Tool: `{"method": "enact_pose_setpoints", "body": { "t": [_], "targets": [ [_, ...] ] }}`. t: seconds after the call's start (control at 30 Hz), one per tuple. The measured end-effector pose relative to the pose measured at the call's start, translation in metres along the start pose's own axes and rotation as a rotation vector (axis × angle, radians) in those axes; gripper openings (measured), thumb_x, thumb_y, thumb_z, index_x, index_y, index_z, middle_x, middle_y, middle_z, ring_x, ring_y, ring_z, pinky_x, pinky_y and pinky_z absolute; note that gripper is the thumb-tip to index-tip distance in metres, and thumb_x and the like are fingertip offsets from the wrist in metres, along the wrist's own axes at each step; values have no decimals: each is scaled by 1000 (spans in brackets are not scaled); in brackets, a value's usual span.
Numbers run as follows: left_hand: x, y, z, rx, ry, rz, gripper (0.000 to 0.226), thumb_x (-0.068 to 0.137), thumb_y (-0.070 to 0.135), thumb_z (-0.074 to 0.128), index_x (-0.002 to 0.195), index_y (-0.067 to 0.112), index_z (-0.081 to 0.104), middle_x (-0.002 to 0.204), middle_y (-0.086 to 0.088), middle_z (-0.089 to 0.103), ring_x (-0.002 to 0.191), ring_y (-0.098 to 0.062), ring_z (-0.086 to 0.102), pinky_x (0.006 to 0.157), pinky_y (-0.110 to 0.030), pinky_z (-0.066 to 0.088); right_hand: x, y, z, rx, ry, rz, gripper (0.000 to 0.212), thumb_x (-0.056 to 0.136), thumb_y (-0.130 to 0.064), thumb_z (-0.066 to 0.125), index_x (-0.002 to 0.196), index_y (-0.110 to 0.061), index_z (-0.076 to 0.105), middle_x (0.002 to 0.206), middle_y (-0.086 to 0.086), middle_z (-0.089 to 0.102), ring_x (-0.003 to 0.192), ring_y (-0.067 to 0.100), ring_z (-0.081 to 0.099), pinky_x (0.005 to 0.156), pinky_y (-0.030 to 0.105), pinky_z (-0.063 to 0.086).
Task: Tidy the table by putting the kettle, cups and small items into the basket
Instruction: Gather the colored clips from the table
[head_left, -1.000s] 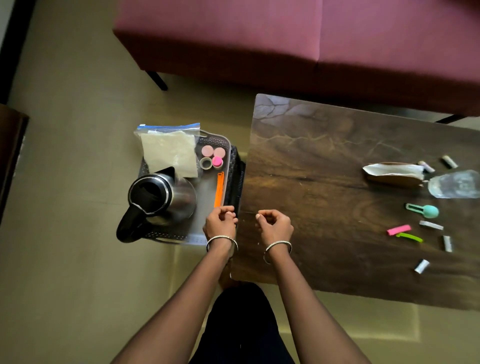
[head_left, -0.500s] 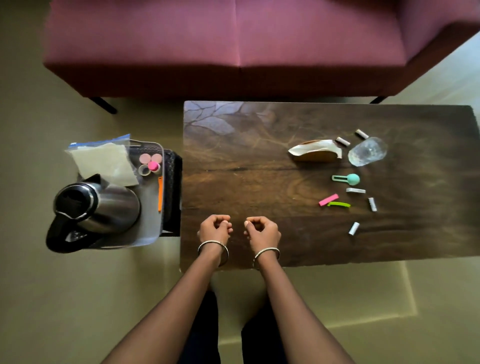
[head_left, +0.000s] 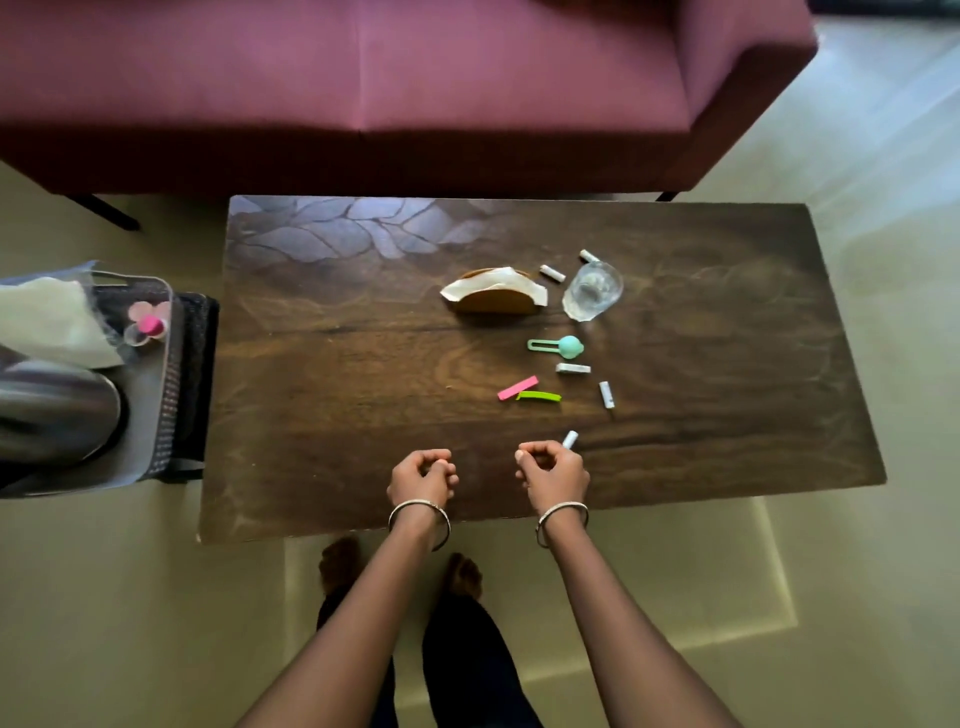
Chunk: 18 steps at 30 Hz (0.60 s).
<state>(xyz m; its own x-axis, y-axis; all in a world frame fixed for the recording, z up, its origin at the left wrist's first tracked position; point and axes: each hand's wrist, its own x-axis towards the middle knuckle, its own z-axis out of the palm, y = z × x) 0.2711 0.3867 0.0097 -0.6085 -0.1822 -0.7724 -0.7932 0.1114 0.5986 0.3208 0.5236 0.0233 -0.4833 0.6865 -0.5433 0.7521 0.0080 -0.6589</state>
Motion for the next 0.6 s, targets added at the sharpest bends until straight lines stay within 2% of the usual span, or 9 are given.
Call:
{"method": "enact_pose_setpoints", "body": {
  "t": [0.1, 0.23, 0.27, 0.33, 0.4, 0.43, 0.5, 0.6],
  "targets": [
    [-8, 2, 30, -5, -10, 2, 20, 88, -1, 54, 86, 10, 71, 73, -8, 68, 60, -18, 62, 58, -29, 53, 21, 2, -24, 10, 37, 0, 16, 82, -12, 76, 72, -24, 72, 60, -4, 67, 61, 20, 73, 78, 50, 61],
    [-2, 3, 57, 78, -17, 38, 19, 87, 2, 55, 85, 11, 72, 72, -5, 70, 56, -13, 64, 55, -25, 55, 47, 3, -37, -2, 56, 3, 10, 82, -11, 75, 78, -20, 75, 65, 4, 70, 66, 27, 74, 78, 46, 61],
    [2, 4, 62, 109, -13, 48, 19, 86, 2, 56, 86, 11, 73, 72, -5, 70, 56, -13, 65, 58, -27, 57, 55, 3, -38, -16, 59, 6, 8, 82, -11, 75, 80, -18, 76, 68, 6, 71, 69, 29, 73, 78, 43, 60],
    [14, 7, 72, 204, 5, 85, 17, 85, 6, 58, 85, 16, 73, 75, -5, 72, 63, -18, 69, 71, -34, 60, 71, 4, -40, -77, 64, -5, 6, 82, -12, 74, 84, -17, 77, 73, 7, 74, 75, 29, 72, 76, 28, 53],
    [26, 14, 79, 351, 19, 145, 14, 86, 14, 60, 85, 22, 72, 82, -4, 74, 78, -25, 71, 81, -37, 57, 85, 3, -40, -138, 67, -27, 8, 82, -10, 74, 88, -15, 78, 79, 6, 75, 73, 23, 67, 64, 12, 40],
    [33, 18, 84, 421, 28, 181, 13, 86, 18, 61, 86, 23, 72, 85, -3, 74, 84, -25, 70, 83, -36, 55, 94, 2, -39, -164, 60, -41, 10, 82, -9, 73, 90, -13, 78, 83, 7, 75, 71, 20, 65, 61, 8, 37],
    [45, 28, 97, 535, 52, 245, 11, 87, 21, 61, 88, 24, 72, 91, -1, 74, 90, -24, 67, 82, -32, 52, 110, -1, -37, -239, 30, -71, 13, 83, -8, 72, 95, -11, 77, 92, 6, 76, 79, 18, 64, 69, 11, 38],
    [64, 40, 120, 663, 40, 318, 13, 88, 19, 61, 93, 24, 72, 98, 1, 71, 94, -21, 65, 80, -30, 49, 134, -2, -28, -370, -47, -138, 20, 84, -8, 71, 103, -11, 74, 103, 9, 72, 98, 23, 66, 91, 28, 48]
  ]
}}
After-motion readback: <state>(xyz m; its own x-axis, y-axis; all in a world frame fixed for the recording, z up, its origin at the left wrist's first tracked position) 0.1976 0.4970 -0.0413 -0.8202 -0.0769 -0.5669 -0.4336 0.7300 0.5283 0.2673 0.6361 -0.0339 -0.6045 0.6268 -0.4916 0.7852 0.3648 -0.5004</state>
